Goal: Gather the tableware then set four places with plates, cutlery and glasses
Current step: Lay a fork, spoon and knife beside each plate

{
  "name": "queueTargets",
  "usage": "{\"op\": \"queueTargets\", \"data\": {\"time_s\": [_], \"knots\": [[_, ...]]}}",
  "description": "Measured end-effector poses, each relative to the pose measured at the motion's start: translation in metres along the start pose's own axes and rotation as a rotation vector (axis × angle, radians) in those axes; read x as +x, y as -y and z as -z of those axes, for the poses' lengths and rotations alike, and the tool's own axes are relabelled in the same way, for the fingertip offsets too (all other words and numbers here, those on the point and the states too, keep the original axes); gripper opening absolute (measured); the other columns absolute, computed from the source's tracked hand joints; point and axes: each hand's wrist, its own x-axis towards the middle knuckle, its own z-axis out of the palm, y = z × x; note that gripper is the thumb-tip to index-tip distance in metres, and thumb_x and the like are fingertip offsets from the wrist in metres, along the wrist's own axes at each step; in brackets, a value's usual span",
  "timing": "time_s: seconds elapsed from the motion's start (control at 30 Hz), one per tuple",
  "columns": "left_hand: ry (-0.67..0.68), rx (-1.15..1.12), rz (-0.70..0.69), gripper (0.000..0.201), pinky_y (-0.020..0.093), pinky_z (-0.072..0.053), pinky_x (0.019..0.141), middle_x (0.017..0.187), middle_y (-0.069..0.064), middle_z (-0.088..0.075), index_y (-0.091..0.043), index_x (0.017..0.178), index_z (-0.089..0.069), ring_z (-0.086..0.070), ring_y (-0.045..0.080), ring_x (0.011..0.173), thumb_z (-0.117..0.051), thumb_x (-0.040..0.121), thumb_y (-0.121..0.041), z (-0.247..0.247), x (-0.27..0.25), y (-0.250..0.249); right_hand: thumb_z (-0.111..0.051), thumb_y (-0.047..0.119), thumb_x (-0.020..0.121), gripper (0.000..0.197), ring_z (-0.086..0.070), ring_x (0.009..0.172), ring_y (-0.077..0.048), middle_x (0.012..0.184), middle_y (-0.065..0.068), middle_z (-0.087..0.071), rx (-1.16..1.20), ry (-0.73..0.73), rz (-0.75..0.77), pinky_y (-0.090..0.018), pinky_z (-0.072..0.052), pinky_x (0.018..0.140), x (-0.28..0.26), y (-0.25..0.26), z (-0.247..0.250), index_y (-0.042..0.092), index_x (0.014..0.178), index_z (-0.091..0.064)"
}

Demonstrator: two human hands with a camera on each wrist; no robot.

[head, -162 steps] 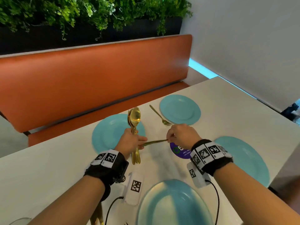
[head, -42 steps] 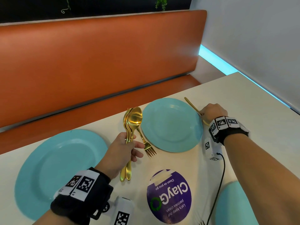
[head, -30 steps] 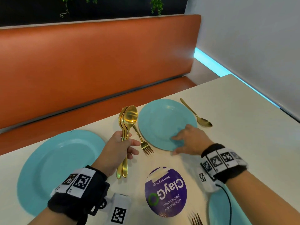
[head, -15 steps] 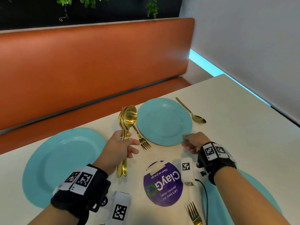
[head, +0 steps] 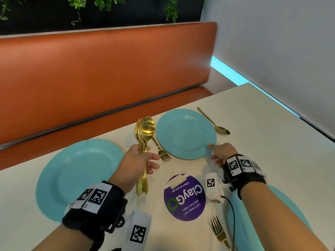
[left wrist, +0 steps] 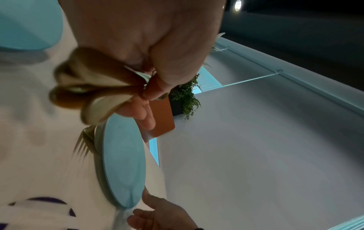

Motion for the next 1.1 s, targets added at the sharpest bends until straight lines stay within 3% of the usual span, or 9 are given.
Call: {"op": "queueTargets", "data": {"time_s": [0.13, 0.23, 0.33, 0.43, 0.6, 0.73, 0.8, 0.93, 1.1], "knots": [[0.042, -0.108, 0.020, 0.015, 0.026, -0.050, 0.059, 0.088, 0.009, -0.065, -0.011, 0.109, -0.050, -0.060, 0.018, 0.067, -0.038, 0.100, -0.010, 0.000, -0.013, 0.001, -0.056, 0.041, 0.090, 0.033, -0.048, 0.058, -0.015, 0.091, -0.008, -0.064, -0.101, 0.016, 0.208, -0.024, -0.039, 0.051, -0.059, 0.008, -0.001, 0.009, 0.094, -0.055], [0.111, -0.142, 0.008, 0.014, 0.024, -0.051, 0.057, 0.084, 0.009, -0.066, -0.013, 0.102, -0.052, -0.062, 0.018, 0.067, -0.041, 0.099, -0.006, -0.003, -0.029, 0.004, -0.057, 0.039, 0.090, 0.022, -0.050, 0.062, -0.012, 0.088, 0.000, -0.064, 0.000, 0.232, 0.403, -0.021, -0.040, 0.050, -0.116, 0.006, -0.017, 0.018, 0.089, -0.060], [0.213, -0.150, -0.003, 0.011, 0.021, -0.054, 0.052, 0.082, 0.011, -0.067, -0.010, 0.104, -0.050, -0.065, 0.016, 0.062, -0.042, 0.098, -0.006, -0.007, -0.049, 0.011, -0.059, 0.035, 0.090, 0.018, -0.050, 0.056, -0.010, 0.080, 0.002, -0.064, 0.076, 0.323, 0.470, -0.019, -0.040, 0.046, -0.164, -0.007, -0.036, 0.018, 0.088, -0.064], [0.291, -0.106, -0.008, 0.017, 0.025, -0.058, 0.058, 0.079, 0.011, -0.067, -0.008, 0.115, -0.047, -0.067, 0.016, 0.058, -0.044, 0.098, -0.010, -0.006, -0.071, 0.021, -0.058, 0.032, 0.091, 0.015, -0.050, 0.057, -0.008, 0.072, 0.002, -0.061, 0.157, 0.311, 0.448, -0.018, -0.040, 0.046, -0.196, -0.027, -0.047, 0.019, 0.087, -0.064], [0.441, 0.010, -0.029, 0.017, 0.030, -0.059, 0.069, 0.094, 0.015, -0.068, -0.009, 0.117, -0.045, -0.070, 0.020, 0.071, -0.038, 0.101, -0.010, 0.000, -0.114, 0.036, -0.060, 0.023, 0.091, 0.012, -0.049, 0.051, -0.008, 0.066, 0.003, -0.061, 0.376, 0.331, 0.288, -0.018, -0.037, 0.046, -0.230, -0.057, -0.051, 0.017, 0.085, -0.067], [0.529, 0.051, -0.063, 0.022, 0.033, -0.057, 0.077, 0.094, 0.018, -0.071, -0.002, 0.112, -0.056, -0.068, 0.028, 0.083, -0.039, 0.099, -0.004, 0.000, -0.142, 0.047, -0.059, 0.019, 0.089, 0.015, -0.050, 0.062, -0.009, 0.069, 0.004, -0.061, 0.395, 0.245, 0.257, -0.023, -0.036, 0.059, -0.258, -0.080, -0.046, 0.019, 0.075, -0.064], [0.537, 0.042, -0.057, 0.022, 0.029, -0.058, 0.069, 0.083, 0.013, -0.072, 0.004, 0.112, -0.057, -0.068, 0.022, 0.074, -0.043, 0.096, 0.000, -0.005, -0.147, 0.054, -0.056, 0.019, 0.091, 0.018, -0.047, 0.067, -0.010, 0.073, 0.002, -0.060, 0.418, 0.155, 0.266, -0.025, -0.036, 0.063, -0.265, -0.093, -0.034, 0.016, 0.075, -0.063], [0.449, 0.004, -0.010, 0.032, 0.024, -0.058, 0.056, 0.097, 0.021, -0.069, 0.004, 0.123, -0.047, -0.071, 0.017, 0.065, -0.053, 0.092, -0.001, -0.020, -0.147, 0.057, -0.055, 0.015, 0.093, 0.016, -0.047, 0.064, -0.012, 0.074, -0.002, -0.060, 0.577, 0.057, 0.212, -0.024, -0.038, 0.058, -0.243, -0.120, 0.006, 0.012, 0.079, -0.062], [0.393, 0.050, -0.042, 0.012, 0.018, -0.044, 0.048, 0.082, 0.009, -0.061, -0.010, 0.096, -0.050, -0.055, 0.013, 0.056, -0.039, 0.100, -0.007, -0.054, -0.141, 0.044, -0.055, 0.012, 0.091, 0.020, -0.044, 0.052, -0.012, 0.067, -0.002, -0.055, 0.600, -0.037, 0.084, -0.019, -0.036, 0.043, -0.181, -0.152, 0.074, 0.011, 0.072, -0.057]]}}
